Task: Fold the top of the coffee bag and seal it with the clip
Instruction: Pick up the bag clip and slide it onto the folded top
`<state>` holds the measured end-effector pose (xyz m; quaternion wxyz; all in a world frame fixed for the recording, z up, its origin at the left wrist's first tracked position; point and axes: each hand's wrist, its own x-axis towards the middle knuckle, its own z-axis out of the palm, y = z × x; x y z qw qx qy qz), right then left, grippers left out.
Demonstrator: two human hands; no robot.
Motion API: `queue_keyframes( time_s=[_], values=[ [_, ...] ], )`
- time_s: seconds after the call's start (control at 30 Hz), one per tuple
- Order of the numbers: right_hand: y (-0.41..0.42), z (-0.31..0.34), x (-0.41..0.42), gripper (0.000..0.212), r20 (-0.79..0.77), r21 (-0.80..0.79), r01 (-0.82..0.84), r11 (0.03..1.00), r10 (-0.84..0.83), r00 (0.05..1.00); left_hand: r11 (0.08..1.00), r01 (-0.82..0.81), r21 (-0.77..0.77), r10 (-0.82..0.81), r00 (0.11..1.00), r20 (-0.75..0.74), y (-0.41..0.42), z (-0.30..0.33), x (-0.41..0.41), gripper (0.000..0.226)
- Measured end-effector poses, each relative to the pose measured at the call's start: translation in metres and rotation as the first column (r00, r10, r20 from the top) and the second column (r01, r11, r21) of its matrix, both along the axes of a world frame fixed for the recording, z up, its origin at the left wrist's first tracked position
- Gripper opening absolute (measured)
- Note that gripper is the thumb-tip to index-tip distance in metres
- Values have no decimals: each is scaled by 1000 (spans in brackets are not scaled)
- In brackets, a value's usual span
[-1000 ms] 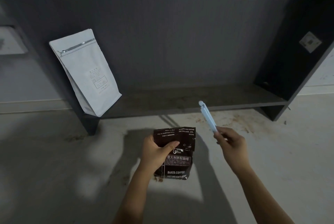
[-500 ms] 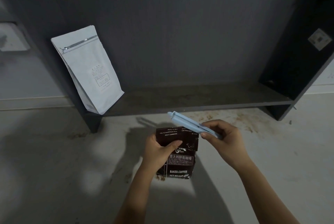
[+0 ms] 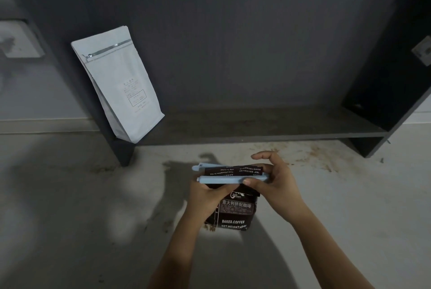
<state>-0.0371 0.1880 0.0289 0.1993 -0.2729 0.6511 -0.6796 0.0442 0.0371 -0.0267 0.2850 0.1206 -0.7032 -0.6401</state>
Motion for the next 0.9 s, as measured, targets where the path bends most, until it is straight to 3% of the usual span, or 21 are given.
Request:
queue_keyframes(
  time_s=[0.17, 0.3, 0.57, 0.7, 0.9],
  values=[
    [-5, 1, 3, 43, -28, 17, 29, 999, -28, 999, 999, 5, 39, -5, 1000, -9, -1, -3, -3, 35],
    [-7, 2, 2, 42, -61, 69, 19, 997, -15, 998, 999, 7, 34, -7, 1000, 13, -2, -4, -3, 30],
    [-7, 5, 1, 35, -260, 206, 61, 977, -6, 966, 993, 39, 109, -45, 997, 56, 0, -2, -1, 29],
    [-8, 1, 4, 39, -227, 169, 95, 981, -55, 972, 989, 80, 126, -87, 995, 55, 0, 0, 2, 36],
    [-7, 3, 2, 34, -172, 166, 91, 982, -62, 983, 936, -34, 349, 14, 998, 59, -4, -4, 20, 49]
  ],
)
